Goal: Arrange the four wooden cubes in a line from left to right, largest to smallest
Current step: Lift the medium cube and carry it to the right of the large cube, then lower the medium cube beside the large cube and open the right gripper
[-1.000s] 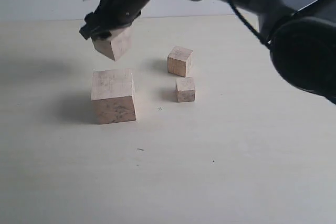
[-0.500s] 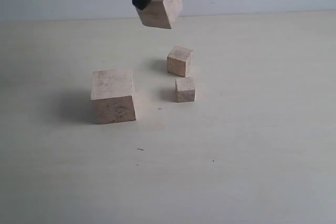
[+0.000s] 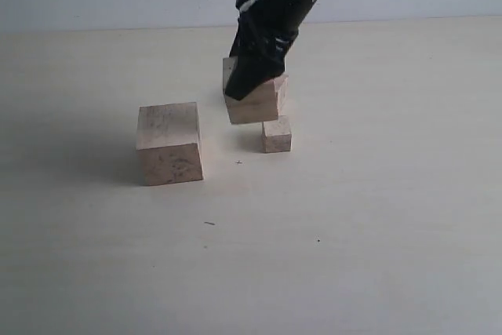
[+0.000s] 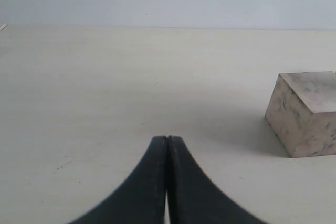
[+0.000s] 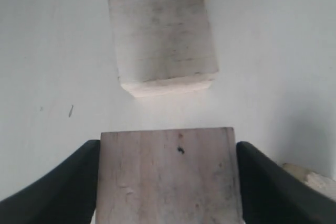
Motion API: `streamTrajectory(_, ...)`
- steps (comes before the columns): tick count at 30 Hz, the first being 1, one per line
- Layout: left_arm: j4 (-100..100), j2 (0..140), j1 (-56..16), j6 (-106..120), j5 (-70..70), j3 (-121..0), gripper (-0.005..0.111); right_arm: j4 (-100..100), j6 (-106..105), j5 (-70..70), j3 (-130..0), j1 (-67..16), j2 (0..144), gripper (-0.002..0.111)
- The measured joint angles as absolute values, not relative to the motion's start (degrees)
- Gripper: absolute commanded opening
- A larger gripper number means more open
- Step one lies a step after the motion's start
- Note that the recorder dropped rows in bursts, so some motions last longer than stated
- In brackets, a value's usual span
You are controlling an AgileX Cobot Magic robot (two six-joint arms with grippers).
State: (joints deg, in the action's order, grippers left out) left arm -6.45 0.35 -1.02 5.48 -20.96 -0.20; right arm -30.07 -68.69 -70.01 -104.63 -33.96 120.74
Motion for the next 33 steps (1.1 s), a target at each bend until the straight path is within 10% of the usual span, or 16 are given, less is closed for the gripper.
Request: streamTrajectory(33,-6.5,0.3,-1.0,5.5,-21.0,-0.2,0.0,-45.6,-88.7,-63.1,-100.4,-34.0,134.2,0.0)
